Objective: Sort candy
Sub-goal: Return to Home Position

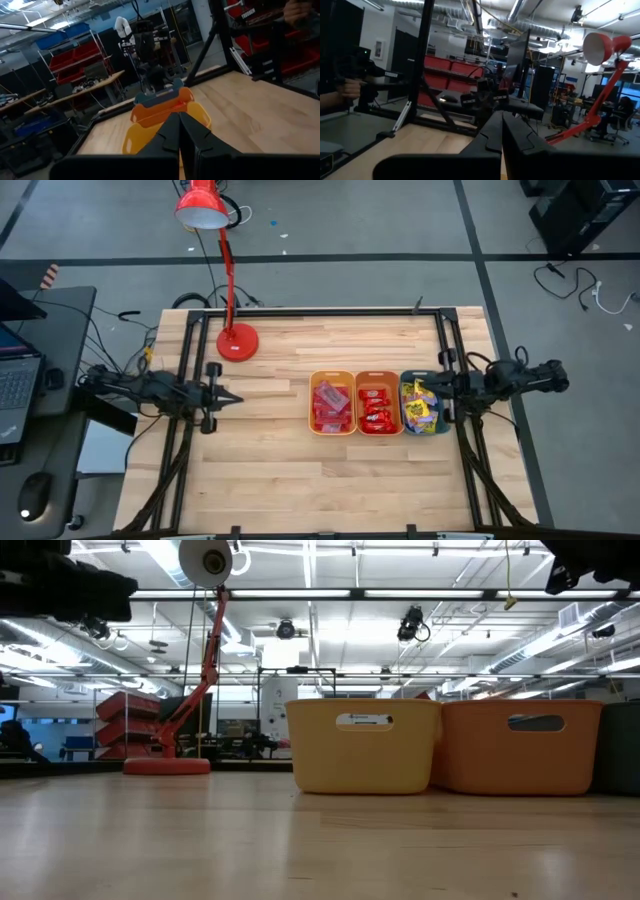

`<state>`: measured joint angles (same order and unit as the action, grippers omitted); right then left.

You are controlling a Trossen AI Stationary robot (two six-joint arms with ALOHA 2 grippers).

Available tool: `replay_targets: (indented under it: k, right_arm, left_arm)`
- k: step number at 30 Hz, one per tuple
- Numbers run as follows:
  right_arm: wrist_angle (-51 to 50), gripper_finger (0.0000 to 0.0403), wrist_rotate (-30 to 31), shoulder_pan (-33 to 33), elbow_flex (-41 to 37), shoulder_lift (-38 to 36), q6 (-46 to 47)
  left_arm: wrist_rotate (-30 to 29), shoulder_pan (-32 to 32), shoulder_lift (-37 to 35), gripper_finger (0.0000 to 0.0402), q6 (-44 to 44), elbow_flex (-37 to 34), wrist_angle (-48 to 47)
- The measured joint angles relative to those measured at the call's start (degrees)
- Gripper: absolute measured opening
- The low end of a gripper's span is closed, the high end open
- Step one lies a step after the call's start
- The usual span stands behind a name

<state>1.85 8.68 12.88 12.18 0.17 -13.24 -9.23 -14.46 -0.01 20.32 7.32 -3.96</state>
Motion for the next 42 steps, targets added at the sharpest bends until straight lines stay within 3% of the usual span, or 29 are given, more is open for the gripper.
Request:
replay_targets:
  k: [19,25,30,42]
  right_arm:
    - [9.67,0.0000,-4.81,-0.02,-11.77,0.01,2.13]
    - [6.05,0.0000,-6.10,-0.02,-11.84,0.07,3.00]
    - [-0.58,0.0000,-5.79,-0.03,-11.84,0.10,1.65]
    - [-0.70,0.0000,-6.81,-0.52,-11.84,1.99,-1.59]
  left_arm:
    - [0.14,-0.02,-0.02,0.0000,-2.49,-6.83,5.94]
    - [0.49,0.15,0.46,0.0000,-2.58,-6.83,5.55]
    - [0.57,0.15,3.39,0.0000,-2.61,-6.83,5.46]
    - [1.19,0.16,14.18,0.0000,-8.14,-6.86,5.91]
